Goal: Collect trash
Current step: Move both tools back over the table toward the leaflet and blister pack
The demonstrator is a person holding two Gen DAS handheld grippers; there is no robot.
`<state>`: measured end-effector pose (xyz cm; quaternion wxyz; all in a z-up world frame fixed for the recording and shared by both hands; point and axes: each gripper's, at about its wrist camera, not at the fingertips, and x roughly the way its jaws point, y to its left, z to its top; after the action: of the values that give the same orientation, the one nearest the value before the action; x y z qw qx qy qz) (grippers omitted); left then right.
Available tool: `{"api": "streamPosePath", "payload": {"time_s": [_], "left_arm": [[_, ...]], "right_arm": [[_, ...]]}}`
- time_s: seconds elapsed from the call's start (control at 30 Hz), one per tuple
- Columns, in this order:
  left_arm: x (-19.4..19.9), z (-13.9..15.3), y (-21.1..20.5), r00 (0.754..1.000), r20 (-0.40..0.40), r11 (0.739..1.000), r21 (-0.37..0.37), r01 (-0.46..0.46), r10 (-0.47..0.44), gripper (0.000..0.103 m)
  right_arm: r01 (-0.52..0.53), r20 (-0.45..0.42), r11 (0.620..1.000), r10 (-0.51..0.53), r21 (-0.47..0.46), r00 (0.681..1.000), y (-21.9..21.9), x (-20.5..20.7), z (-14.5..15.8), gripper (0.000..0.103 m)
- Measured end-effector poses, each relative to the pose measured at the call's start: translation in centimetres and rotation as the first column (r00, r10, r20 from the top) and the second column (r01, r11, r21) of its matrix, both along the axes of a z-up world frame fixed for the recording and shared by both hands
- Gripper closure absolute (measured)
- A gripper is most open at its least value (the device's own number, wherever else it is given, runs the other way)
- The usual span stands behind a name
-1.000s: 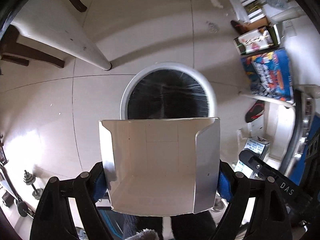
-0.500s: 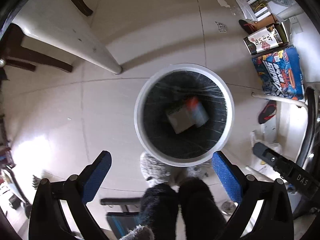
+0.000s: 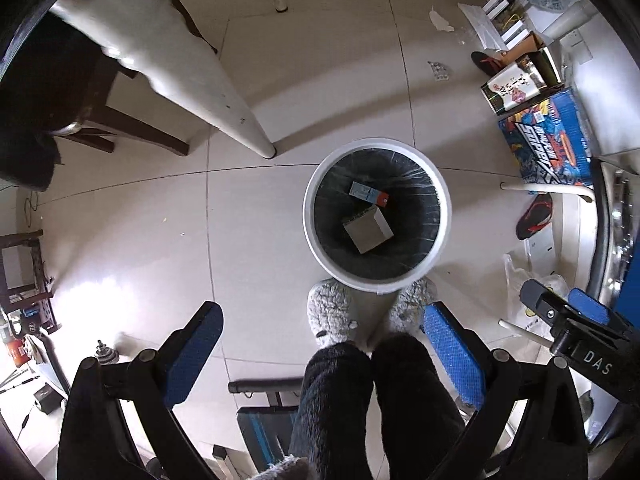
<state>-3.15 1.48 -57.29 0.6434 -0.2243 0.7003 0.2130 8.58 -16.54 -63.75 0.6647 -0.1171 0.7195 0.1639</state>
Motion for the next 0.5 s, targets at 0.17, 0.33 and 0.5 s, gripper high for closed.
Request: {"api": "streamPosePath", "payload": {"time_s": [0.17, 0.33, 0.5], "left_arm": [[-0.9, 6.2, -0.3, 1.000, 0.017, 1.000, 0.014, 0.011, -0.011, 0.000], [-1.4, 12.9, -0.4, 0.998, 0.044, 0.999, 0.035, 0.032, -0.034, 0.000], [-1.1, 18.9, 0.1, 0.994, 0.091, 0.998, 0.042, 0.050, -0.054, 0.000]], "right_arm": [[-0.033, 0.010, 0.999, 0.033, 0.000, 0.999, -0.3, -1.2, 6.9, 0.003], [-0.048, 0.011, 0.999, 0.048, 0.019, 0.999, -0.3, -2.2, 14.5, 0.003], [-0.030, 0.020, 0.998, 0.029, 0.053, 0.999, -0.3, -2.6, 22.1, 0.003]]}}
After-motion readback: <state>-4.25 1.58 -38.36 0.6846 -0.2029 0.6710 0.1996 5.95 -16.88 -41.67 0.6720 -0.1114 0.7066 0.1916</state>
